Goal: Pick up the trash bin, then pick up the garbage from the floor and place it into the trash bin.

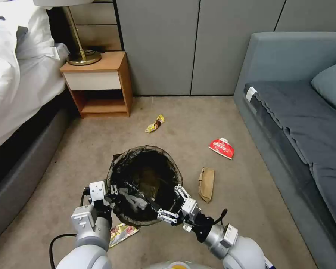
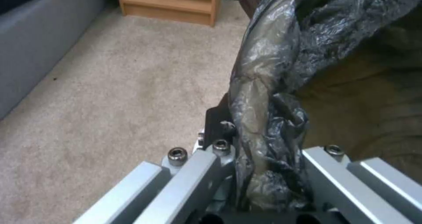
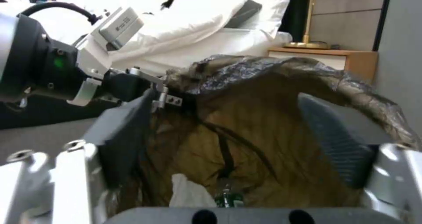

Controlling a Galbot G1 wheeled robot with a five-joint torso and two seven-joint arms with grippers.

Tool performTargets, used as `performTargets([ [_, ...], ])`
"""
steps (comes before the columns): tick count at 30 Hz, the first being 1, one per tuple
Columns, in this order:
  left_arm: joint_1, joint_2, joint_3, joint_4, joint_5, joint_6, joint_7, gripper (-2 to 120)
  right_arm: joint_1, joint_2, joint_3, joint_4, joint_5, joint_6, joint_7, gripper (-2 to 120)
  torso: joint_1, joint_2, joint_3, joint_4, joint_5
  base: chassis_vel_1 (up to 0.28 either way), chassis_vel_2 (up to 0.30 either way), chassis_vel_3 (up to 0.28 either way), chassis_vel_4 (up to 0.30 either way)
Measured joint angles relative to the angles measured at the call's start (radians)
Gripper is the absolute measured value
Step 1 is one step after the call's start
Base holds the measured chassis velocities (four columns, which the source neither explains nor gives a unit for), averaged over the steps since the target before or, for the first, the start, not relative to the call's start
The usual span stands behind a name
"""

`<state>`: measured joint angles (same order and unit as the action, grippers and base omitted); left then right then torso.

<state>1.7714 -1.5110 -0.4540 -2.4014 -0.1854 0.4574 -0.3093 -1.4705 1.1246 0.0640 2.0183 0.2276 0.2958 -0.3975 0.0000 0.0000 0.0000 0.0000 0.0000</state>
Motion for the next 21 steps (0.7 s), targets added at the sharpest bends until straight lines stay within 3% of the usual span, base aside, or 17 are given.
performTargets([
  [4, 0.001, 0.000, 0.000, 0.001, 0.001, 0.000, 0.000, 1, -0.001, 0.011, 0.011, 0.041, -0.014, 0.010, 0.021, 97, 0.000, 0.000, 0.000, 0.0000, 0.0000, 0.000, 0.000, 0.000, 0.000],
  [7, 0.001, 0.001, -0.003, 0.006, 0.004, -0.001, 0.000, 1, -0.004, 0.033, 0.023, 0.093, -0.037, 0.015, 0.070, 100, 0.000, 0.000, 0.000, 0.0000, 0.0000, 0.000, 0.000, 0.000, 0.000],
  [9, -0.001, 0.000, -0.008, 0.015, 0.010, -0.008, 0.000, 1, -0.017, 0.085, 0.055, 0.177, -0.109, 0.006, 0.210, 100, 0.000, 0.000, 0.000, 0.0001, -0.0001, 0.000, 0.000, 0.000, 0.000],
  [11, -0.002, 0.000, -0.009, 0.017, 0.010, -0.010, 0.000, 1, -0.024, 0.100, 0.068, 0.196, -0.140, -0.005, 0.265, 100, 0.000, 0.000, 0.000, 0.0001, -0.0001, 0.000, 0.000, 0.000, 0.000],
  [13, -0.005, 0.000, -0.011, 0.023, 0.011, -0.014, 0.000, 1, -0.060, 0.129, 0.110, 0.225, -0.203, -0.040, 0.413, 100, 0.000, 0.000, 0.000, 0.0000, -0.0001, 0.000, 0.000, 0.000, 0.000],
  [21, -0.009, 0.001, -0.012, 0.031, 0.014, -0.019, 0.000, 1, -0.205, 0.160, 0.166, 0.168, -0.265, -0.011, 0.528, 100, 0.000, 0.000, 0.000, -0.0002, 0.0000, 0.000, 0.000, 0.000, 0.000],
])
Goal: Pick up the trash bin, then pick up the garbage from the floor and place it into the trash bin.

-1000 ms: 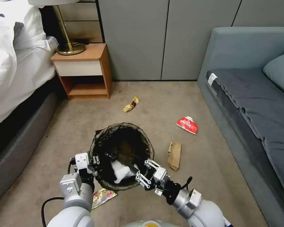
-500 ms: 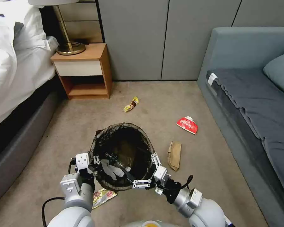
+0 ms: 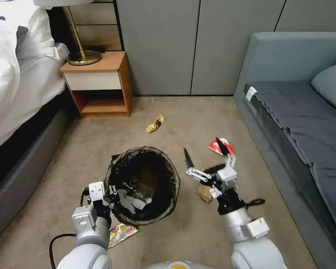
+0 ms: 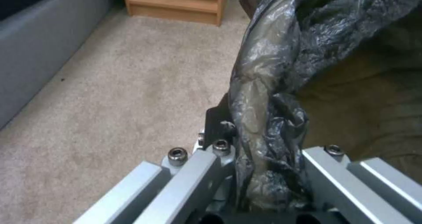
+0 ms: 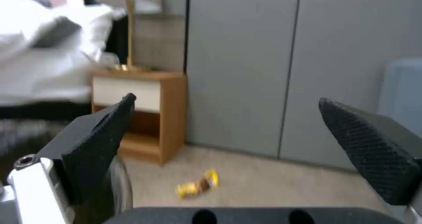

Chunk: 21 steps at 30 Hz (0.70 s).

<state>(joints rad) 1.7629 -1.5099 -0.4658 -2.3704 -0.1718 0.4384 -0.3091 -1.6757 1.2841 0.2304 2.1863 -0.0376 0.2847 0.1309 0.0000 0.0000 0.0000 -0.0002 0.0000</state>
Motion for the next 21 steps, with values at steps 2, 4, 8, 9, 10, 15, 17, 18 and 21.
performTargets([
  [2, 0.000, 0.001, -0.001, 0.000, 0.000, -0.001, 0.000, 1, -0.014, 0.004, 0.000, -0.012, -0.006, 0.010, 0.005, 100, 0.000, 0.000, 0.000, 0.0001, 0.0000, 0.000, 0.000, 0.000, 0.000],
  [4, 0.000, 0.002, -0.003, 0.000, -0.002, -0.001, 0.000, 1, -0.027, 0.010, 0.000, -0.025, -0.009, 0.021, 0.007, 100, 0.000, 0.000, 0.000, 0.0002, 0.0000, 0.000, 0.000, 0.000, 0.000],
  [8, -0.004, 0.003, -0.006, 0.000, -0.008, -0.001, -0.001, 1, -0.033, 0.021, -0.002, -0.034, -0.011, 0.030, 0.008, 100, 0.000, 0.000, 0.000, 0.0002, 0.0000, 0.000, 0.000, 0.000, 0.000],
  [9, -0.006, 0.003, -0.006, 0.000, -0.009, -0.001, -0.001, 1, -0.032, 0.022, -0.002, -0.038, -0.011, 0.031, 0.007, 100, 0.000, 0.000, 0.000, 0.0002, -0.0001, 0.000, 0.000, 0.000, 0.000],
  [10, -0.006, 0.003, -0.006, 0.000, -0.009, -0.001, -0.001, 1, -0.032, 0.022, -0.002, -0.038, -0.011, 0.031, 0.007, 100, 0.000, 0.000, 0.000, 0.0002, -0.0001, 0.000, 0.000, 0.000, 0.000],
  [15, -0.008, 0.003, -0.007, 0.000, -0.011, -0.001, -0.001, 1, -0.024, 0.024, 0.000, -0.057, -0.007, 0.034, 0.008, 100, 0.000, 0.000, 0.000, 0.0002, 0.0000, 0.000, 0.000, 0.000, 0.000],
  [17, -0.008, 0.003, -0.007, 0.000, -0.011, 0.000, -0.001, 1, 0.007, 0.025, 0.013, -0.069, 0.017, 0.000, 0.034, 100, 0.000, 0.000, 0.000, 0.0001, 0.0000, 0.000, 0.000, 0.000, 0.000],
  [18, -0.008, 0.003, -0.007, 0.000, -0.011, 0.000, -0.001, 1, 0.007, 0.025, 0.013, -0.069, 0.017, 0.000, 0.034, 100, 0.000, 0.000, 0.000, 0.0001, 0.0000, 0.000, 0.000, 0.000, 0.000],
  [21, -0.008, 0.002, -0.005, 0.000, -0.011, 0.000, -0.002, 1, 0.094, 0.026, 0.044, -0.110, 0.078, -0.119, 0.091, 100, 0.000, 0.000, 0.000, 0.0003, 0.0000, 0.000, 0.000, 0.000, 0.000],
])
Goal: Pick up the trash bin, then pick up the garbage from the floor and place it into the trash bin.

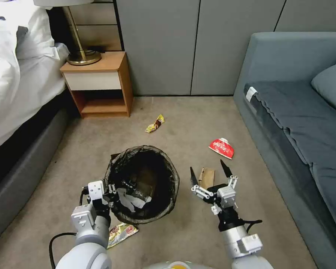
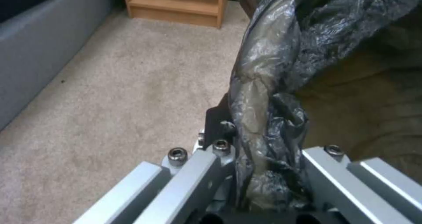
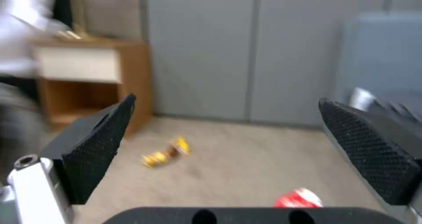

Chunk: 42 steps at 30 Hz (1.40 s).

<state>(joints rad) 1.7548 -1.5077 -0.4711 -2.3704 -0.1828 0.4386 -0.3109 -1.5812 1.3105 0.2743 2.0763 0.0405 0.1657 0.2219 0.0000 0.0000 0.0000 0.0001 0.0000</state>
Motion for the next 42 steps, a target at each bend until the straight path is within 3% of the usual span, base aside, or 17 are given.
performTargets([
  [1, 0.000, 0.000, 0.000, 0.000, 0.000, 0.000, 0.000, 1, 0.000, 0.000, 0.000, 0.000, 0.000, 0.000, 0.000, 100, 0.000, 0.000, 0.000, 0.0000, 0.0000, 0.000, 0.000, 0.000, 0.000],
  [4, 0.006, -0.001, 0.003, -0.003, 0.003, 0.000, 0.000, 1, 0.089, -0.012, 0.031, -0.085, 0.092, -0.150, 0.005, 100, 0.000, 0.000, 0.000, -0.0002, 0.0001, 0.000, 0.000, 0.000, 0.000],
  [10, 0.010, -0.003, 0.004, -0.009, 0.006, 0.000, -0.002, 1, 0.206, -0.019, 0.026, -0.251, 0.170, -0.251, 0.000, 100, 0.000, 0.000, 0.000, -0.0001, 0.0000, 0.000, 0.000, 0.000, 0.000],
  [21, 0.017, -0.006, 0.003, -0.010, 0.014, 0.000, -0.003, 1, 0.359, -0.001, -0.026, -0.518, 0.211, -0.298, -0.030, 100, 0.000, 0.000, 0.000, -0.0001, 0.0000, 0.000, 0.000, 0.000, 0.000],
  [24, 0.009, -0.009, 0.009, -0.005, 0.019, 0.000, -0.004, 1, 0.459, 0.024, -0.043, -0.677, 0.209, -0.306, -0.067, 100, 0.000, 0.000, 0.000, 0.0000, 0.0000, 0.000, 0.000, 0.000, 0.000],
  [33, 0.009, -0.009, 0.012, 0.004, 0.023, 0.000, -0.004, 1, 0.568, 0.047, -0.047, -0.833, 0.277, -0.394, -0.147, 100, 0.000, 0.000, 0.000, 0.0000, -0.0001, 0.000, 0.000, 0.000, 0.000],
  [42, 0.012, -0.010, 0.011, 0.005, 0.024, 0.000, -0.004, 1, 0.637, 0.079, -0.039, -1.016, 0.232, -0.394, -0.170, 100, 0.000, 0.000, 0.000, -0.0001, 0.0000, 0.000, 0.000, 0.000, 0.000],
])
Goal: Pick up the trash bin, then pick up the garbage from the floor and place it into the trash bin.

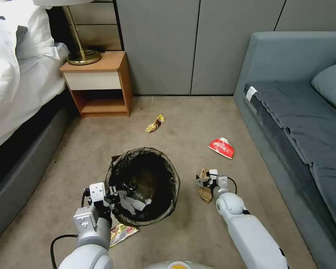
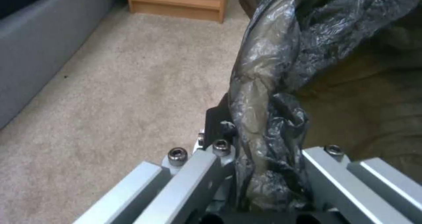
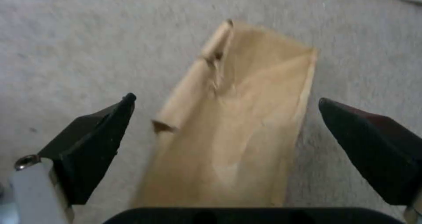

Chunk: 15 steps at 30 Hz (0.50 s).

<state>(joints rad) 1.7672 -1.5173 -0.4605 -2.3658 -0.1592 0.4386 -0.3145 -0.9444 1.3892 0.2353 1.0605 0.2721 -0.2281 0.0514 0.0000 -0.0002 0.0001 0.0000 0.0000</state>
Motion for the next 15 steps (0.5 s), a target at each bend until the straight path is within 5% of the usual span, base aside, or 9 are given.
performTargets([
  [5, 0.003, 0.000, 0.000, 0.000, 0.000, -0.001, 0.000, 1, 0.009, 0.007, 0.010, -0.049, -0.021, 0.021, -0.002, 100, 0.000, 0.000, 0.000, 0.0000, 0.0000, 0.000, 0.000, 0.000, 0.000],
  [15, 0.005, -0.001, 0.006, 0.001, 0.008, -0.003, 0.000, 1, -0.001, 0.006, 0.020, -0.072, -0.033, 0.069, -0.011, 64, 0.000, 0.000, 0.000, 0.0000, -0.0001, 0.000, 0.000, 0.000, 0.000],
])
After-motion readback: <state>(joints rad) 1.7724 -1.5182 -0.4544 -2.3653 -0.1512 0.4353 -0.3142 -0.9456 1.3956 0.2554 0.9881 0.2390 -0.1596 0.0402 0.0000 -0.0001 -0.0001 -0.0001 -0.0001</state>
